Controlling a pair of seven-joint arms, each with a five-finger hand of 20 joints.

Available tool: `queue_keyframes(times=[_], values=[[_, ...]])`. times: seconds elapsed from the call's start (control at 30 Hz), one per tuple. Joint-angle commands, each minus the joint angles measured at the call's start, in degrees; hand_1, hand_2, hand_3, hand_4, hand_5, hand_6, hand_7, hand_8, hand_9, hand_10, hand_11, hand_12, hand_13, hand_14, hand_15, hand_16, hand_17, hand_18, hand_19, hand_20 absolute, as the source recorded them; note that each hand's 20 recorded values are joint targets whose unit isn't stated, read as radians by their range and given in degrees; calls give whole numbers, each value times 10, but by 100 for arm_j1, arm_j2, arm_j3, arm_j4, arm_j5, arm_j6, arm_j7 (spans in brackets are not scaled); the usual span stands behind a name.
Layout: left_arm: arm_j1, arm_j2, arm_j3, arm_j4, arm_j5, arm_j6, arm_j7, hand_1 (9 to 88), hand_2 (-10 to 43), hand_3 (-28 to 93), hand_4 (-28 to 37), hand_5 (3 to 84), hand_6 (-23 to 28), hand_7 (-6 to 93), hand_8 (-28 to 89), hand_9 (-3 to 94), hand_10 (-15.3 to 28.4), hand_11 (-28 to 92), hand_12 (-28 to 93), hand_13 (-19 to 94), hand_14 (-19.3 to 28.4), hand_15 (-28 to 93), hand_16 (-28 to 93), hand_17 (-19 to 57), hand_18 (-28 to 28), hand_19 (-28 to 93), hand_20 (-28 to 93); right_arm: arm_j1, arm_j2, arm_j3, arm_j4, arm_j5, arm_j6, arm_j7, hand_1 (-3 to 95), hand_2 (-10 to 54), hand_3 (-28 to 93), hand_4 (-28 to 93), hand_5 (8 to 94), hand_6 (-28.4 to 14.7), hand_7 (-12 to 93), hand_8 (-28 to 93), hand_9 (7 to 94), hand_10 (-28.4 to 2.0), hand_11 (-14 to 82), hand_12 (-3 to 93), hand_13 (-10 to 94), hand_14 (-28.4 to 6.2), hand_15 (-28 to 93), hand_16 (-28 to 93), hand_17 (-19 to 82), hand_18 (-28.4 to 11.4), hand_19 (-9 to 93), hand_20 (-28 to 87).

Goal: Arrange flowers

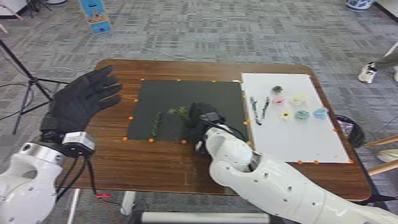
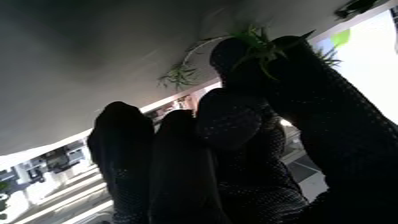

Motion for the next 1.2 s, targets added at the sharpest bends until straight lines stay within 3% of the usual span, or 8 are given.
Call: queue_keyframes(times=[0.03,0.3,0.47,0.57,0.8,0.93,1.0,1.2], values=[[-149,103,55,0,-31,-114,-11,233,-45,707,-283,307,28,202,-97,292,127,246,179,241,148,290,9,-92,227,452,88,-77,-184,24,-83,-28,-164,45,396,-58,785,-112,736,7,536,206,829,-98,620,440,851,-41,873,406,574,-211,932,740],[-256,144,130,39,-49,-163,-38,232,-45,708,-283,307,27,203,-97,292,127,245,180,241,148,291,10,-92,227,452,88,-163,-251,-24,-139,-109,-176,43,399,-49,781,-127,754,5,503,206,833,-97,615,442,853,-41,870,407,576,-210,932,739],[-313,152,181,60,-49,-184,-44,232,-45,709,-283,306,28,202,-98,292,127,245,180,241,148,290,9,-92,227,452,88,-157,-321,67,-64,-12,-400,82,328,-43,789,-167,770,3,414,161,832,-94,612,445,853,-40,868,412,579,-210,932,739],[-305,147,175,58,-44,-169,-1,232,-45,708,-283,306,28,203,-97,292,127,245,180,241,147,290,9,-92,227,452,88,-107,-315,82,-7,-11,-350,121,267,-36,776,-198,763,2,402,-89,822,-95,609,447,847,-39,863,420,573,-210,932,740],[-208,114,89,20,-44,-152,31,232,-45,708,-283,307,28,202,-97,292,127,245,180,241,148,290,9,-92,226,452,88,-194,-252,343,-157,34,-514,256,212,-25,750,-224,731,-11,342,-101,808,-101,605,445,838,-42,858,422,566,-208,932,734],[-106,88,5,-26,-37,-114,60,231,-44,708,-283,306,28,203,-97,292,127,246,180,241,148,290,10,-92,226,451,88,-243,-158,499,-371,-118,-906,276,199,-23,749,-221,729,-15,335,-94,807,-101,604,443,837,-42,856,421,566,-207,932,731],[-64,78,-41,-47,-33,-103,50,231,-44,708,-283,307,28,202,-97,292,127,246,180,241,148,291,10,-92,226,451,88,-319,-115,714,-584,-20,-1539,233,199,-22,747,-218,728,-16,334,-90,805,-102,602,443,835,-43,854,422,565,-207,932,730],[30,52,-132,-90,-31,-85,90,231,-45,709,-283,307,28,203,-97,292,128,245,180,241,148,291,9,-93,226,451,88,-439,212,809,-1012,350,-1970,-111,206,3,729,-214,721,-25,316,-87,793,-116,588,439,818,-48,845,421,546,-213,932,718]])
